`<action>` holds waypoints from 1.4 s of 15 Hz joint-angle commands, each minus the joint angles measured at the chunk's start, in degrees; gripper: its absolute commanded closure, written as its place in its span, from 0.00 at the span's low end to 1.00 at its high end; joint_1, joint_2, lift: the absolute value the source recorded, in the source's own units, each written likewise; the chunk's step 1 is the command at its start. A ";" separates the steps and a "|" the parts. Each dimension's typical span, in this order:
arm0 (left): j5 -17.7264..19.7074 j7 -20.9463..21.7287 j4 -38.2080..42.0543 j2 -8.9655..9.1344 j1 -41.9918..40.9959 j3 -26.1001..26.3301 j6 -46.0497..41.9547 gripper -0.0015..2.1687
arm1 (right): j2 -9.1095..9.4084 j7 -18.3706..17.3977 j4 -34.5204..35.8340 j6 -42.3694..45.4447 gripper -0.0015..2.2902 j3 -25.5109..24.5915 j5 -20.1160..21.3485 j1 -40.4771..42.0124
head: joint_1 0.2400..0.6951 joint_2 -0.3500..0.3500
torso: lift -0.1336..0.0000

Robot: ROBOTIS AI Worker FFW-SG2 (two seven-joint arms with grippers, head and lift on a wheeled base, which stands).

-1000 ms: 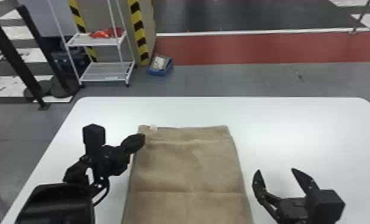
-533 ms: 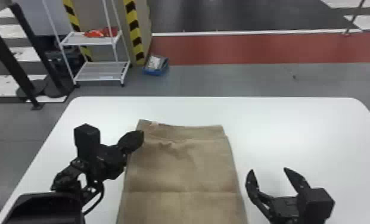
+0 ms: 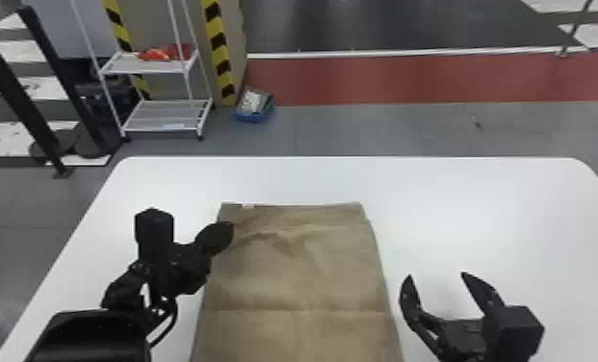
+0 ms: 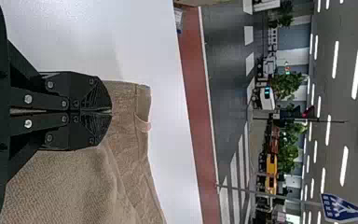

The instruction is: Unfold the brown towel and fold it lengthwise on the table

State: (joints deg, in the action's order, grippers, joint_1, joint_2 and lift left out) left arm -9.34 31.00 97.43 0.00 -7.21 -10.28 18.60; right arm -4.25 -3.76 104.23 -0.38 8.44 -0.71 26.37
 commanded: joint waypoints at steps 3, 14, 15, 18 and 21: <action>0.20 0.03 -0.66 0.15 0.18 -0.09 -0.89 0.50 | 0.03 0.07 -0.52 0.07 0.06 0.00 -0.08 -0.27 | 1.00 0.61 | 0.18; -0.07 1.87 -3.12 0.15 1.15 -0.53 -1.94 0.65 | 0.03 0.07 -1.58 0.24 0.06 0.00 -0.08 -0.88 | 1.00 0.61 | 0.18; -0.07 2.40 -3.03 0.15 1.15 -0.53 -2.12 0.67 | 0.03 0.07 -1.66 0.24 0.06 0.00 -0.08 -0.88 | 1.00 0.61 | 0.18; 0.37 2.84 2.07 0.15 -1.75 -0.70 -1.59 0.88 | 0.03 0.07 -1.66 0.24 0.06 -0.09 -0.08 -0.88 | 1.00 0.60 | 0.18; 3.36 3.63 21.84 0.15 -12.03 1.76 4.74 0.88 | 0.03 0.07 -1.93 0.77 0.06 -0.61 -0.08 -0.88 | 1.00 0.60 | 0.18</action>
State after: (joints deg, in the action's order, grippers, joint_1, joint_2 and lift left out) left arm -7.35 34.61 109.20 0.00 -14.08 -10.08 19.88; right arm -4.22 -3.69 102.43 0.06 8.18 -0.79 25.49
